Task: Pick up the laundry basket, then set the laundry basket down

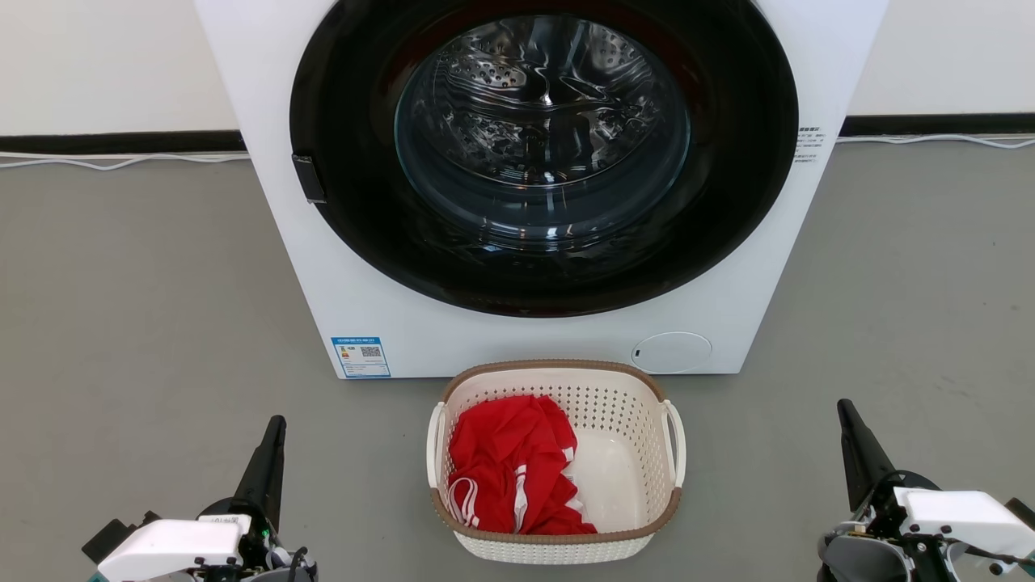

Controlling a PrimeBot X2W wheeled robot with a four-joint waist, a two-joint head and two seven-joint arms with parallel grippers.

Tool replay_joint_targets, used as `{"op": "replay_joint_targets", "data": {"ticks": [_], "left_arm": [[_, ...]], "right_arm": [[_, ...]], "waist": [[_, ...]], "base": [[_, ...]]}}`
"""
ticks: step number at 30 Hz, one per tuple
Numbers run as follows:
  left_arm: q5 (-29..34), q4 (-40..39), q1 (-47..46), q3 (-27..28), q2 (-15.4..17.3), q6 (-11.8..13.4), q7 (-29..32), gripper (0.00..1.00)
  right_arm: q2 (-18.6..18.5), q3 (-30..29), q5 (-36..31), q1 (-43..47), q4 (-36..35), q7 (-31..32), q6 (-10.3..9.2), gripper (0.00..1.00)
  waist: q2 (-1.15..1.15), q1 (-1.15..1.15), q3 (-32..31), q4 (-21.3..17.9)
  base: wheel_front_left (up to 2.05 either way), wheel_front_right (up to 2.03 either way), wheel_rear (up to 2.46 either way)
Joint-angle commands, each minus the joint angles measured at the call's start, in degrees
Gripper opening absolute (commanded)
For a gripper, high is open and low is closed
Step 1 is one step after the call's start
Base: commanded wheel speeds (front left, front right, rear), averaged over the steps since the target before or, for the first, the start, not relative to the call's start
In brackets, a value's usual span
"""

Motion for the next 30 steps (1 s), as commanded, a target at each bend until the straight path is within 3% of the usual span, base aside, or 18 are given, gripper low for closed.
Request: {"op": "replay_joint_targets", "data": {"ticks": [1, 30], "left_arm": [[-0.29, -1.67, -3.20, 1.74, 0.59, -0.41, 0.34, 0.00], [-0.29, -1.67, -3.20, 1.74, 0.59, -0.41, 0.34, 0.00]], "right_arm": [[-0.55, 1.09, 0.38, -2.21, -1.78, 0.41, 0.41, 0.00], [-0.55, 1.09, 0.38, -2.21, -1.78, 0.41, 0.41, 0.00]], "waist": [[0.00, 0.00, 0.00, 0.00], [0.00, 0.00, 0.00, 0.00]], "base": [[0.00, 0.00, 0.00], [0.00, 0.00, 0.00]]}}
